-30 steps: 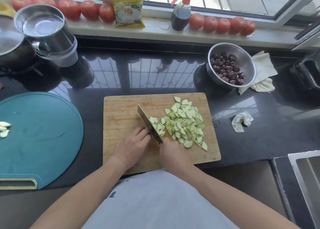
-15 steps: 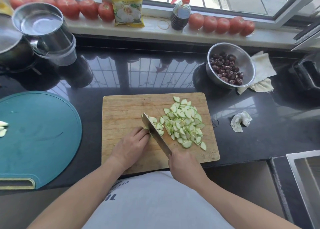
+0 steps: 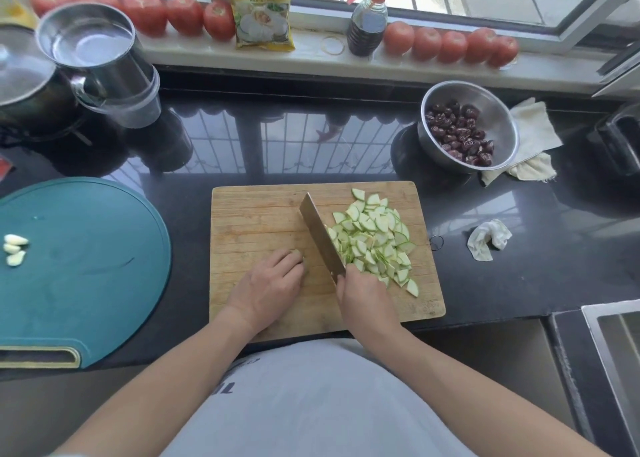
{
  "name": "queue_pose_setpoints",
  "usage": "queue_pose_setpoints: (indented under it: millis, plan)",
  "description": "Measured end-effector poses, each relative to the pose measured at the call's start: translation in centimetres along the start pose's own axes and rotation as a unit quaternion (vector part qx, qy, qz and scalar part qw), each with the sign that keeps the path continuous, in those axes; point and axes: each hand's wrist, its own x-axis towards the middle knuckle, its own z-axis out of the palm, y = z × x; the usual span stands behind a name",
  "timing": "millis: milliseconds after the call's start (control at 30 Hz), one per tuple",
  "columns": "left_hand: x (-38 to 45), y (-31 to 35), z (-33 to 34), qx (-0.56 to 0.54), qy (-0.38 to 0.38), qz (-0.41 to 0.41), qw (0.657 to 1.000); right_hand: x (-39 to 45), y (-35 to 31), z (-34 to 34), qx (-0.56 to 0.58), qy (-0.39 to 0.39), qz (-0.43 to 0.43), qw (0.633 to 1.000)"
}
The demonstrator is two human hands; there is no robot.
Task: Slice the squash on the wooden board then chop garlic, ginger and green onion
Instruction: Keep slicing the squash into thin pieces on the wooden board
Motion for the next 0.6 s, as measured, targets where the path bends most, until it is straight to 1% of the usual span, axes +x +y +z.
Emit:
queue_pose_setpoints:
  millis: [133, 233, 400, 533, 600]
  plan:
    - [0.0, -0.1, -0.2, -0.003, -0.002, -0.008, 1.000, -1.3, -0.2, -0.9, -0.017, -0.007, -0.042, 0.999]
    - [0.0, -0.1, -0.1, -0.004, -0.006, -0.006, 1.000, -2.6, -0.3, -1.5, -0.034, -0.032, -0.066, 0.997]
    - [-0.1, -0.2, 0.3, -0.010, -0.009, -0.007, 1.000, -3.5, 0.2, -2.3, -0.066, -0.074, -0.082, 0.992]
    - [-0.2, -0.4, 0.6, -0.011, -0.017, -0.012, 1.000, -4.0, 0.6, -2.5, -0.037, -0.085, -0.075, 0.993]
    - [-0.2, -0.4, 0.7, -0.014, -0.017, -0.013, 1.000, -4.1, 0.8, -2.4, -0.051, -0.092, -0.068, 0.992]
